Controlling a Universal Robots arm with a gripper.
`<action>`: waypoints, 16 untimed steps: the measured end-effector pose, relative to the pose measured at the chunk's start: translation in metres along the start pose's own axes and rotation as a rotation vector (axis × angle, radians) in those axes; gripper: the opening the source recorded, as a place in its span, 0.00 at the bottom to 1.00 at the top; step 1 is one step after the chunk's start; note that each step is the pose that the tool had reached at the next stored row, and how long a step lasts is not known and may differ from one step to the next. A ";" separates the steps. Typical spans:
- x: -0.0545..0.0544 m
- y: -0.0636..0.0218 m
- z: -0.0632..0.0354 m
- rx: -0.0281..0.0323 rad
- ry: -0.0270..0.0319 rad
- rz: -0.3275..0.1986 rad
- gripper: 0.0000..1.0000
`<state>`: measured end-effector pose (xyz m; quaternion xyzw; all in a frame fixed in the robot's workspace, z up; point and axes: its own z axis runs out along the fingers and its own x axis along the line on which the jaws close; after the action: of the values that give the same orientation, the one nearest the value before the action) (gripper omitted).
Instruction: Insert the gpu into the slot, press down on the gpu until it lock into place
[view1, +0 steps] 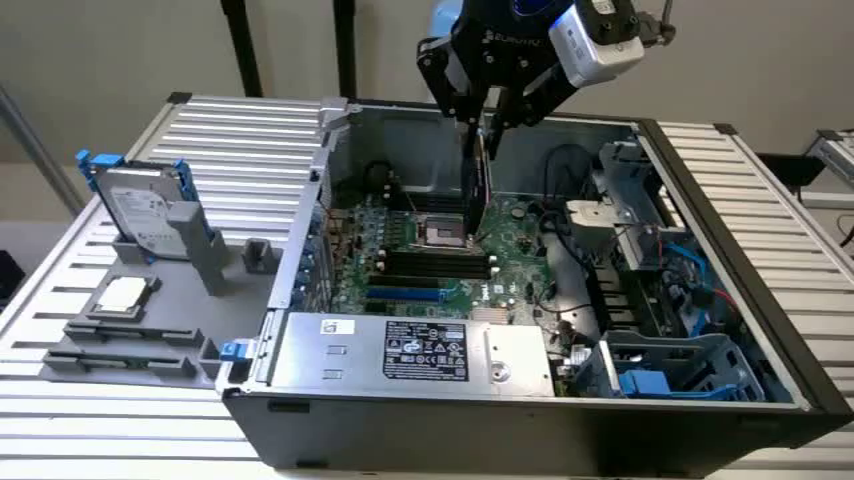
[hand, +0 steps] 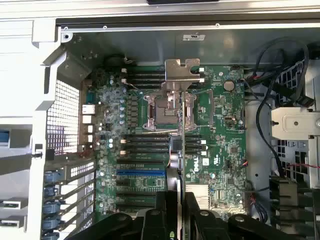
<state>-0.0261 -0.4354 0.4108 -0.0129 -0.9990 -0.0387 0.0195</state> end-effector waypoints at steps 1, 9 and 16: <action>0.000 0.0000 0.0000 0.0000 0.0000 0.000 0.26; 0.000 0.0000 0.0000 0.0000 0.0000 0.000 0.26; 0.000 0.0002 0.0002 0.0004 0.0010 -0.015 0.26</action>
<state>-0.0261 -0.4352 0.4106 -0.0056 -0.9990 -0.0386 0.0197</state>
